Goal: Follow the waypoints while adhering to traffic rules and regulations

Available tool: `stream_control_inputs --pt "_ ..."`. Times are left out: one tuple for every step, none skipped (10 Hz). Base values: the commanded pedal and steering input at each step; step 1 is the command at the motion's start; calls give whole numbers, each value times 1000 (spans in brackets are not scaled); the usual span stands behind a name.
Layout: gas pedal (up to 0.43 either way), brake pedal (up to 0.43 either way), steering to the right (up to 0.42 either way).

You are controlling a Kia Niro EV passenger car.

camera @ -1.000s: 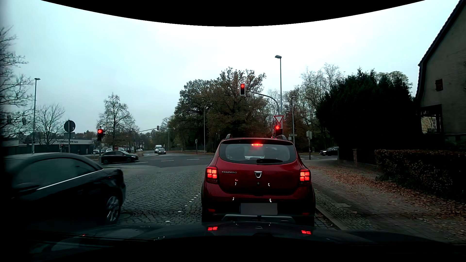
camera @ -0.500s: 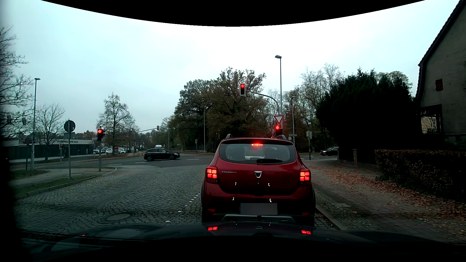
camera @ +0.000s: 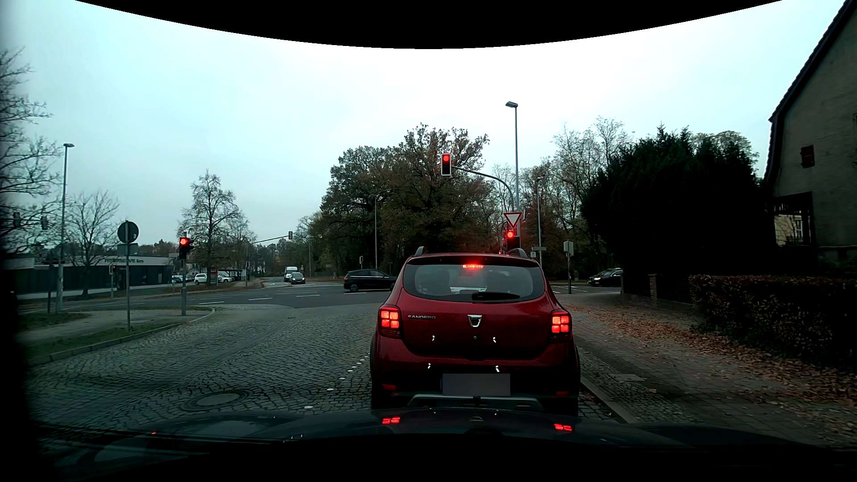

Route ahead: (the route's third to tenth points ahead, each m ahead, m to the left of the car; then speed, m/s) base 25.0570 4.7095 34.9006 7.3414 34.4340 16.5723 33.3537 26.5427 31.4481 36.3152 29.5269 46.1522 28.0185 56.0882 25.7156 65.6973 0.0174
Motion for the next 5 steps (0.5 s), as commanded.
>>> stream_control_inputs --pt "0 512 3" --pt "0 512 3" --pt "0 506 3" --pt "0 500 3" --pt "0 476 3"
